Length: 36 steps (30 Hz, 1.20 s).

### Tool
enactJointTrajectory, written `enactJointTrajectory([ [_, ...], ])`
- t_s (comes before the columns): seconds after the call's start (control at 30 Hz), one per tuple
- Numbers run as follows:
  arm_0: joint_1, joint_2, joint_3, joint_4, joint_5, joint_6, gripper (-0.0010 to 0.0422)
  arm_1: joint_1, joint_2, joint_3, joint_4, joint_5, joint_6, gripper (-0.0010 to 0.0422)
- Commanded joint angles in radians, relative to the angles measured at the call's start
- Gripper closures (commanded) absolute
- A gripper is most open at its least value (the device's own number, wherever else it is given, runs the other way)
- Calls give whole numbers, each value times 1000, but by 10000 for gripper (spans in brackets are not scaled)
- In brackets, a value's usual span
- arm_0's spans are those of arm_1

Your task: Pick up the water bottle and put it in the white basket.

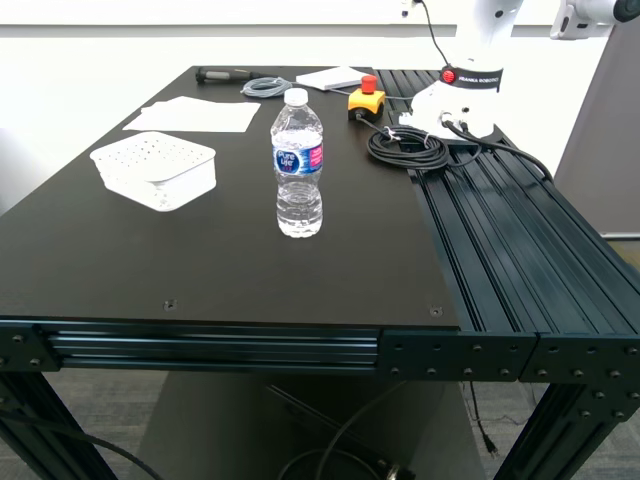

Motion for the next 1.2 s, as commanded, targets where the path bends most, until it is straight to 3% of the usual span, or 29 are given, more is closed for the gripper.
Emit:
enactJointTrajectory([
  [0.03,0,0,2,3,0,0,412,0,0,0,4,3,0,413],
  [0.63,0,0,2,3,0,0,412,0,0,0,4,26,-19,413],
  [0.7,0,0,2,3,0,0,412,0,7,3,5,114,21,413],
  [0.83,0,0,2,3,0,0,412,1,80,35,7,427,220,413],
  [0.93,0,0,2,3,0,0,412,1,182,84,2,628,291,412],
  [1.07,0,0,2,3,0,0,412,1,354,179,-18,811,292,413],
  [1.2,0,0,2,3,0,0,412,1,523,316,-129,1123,267,413],
])
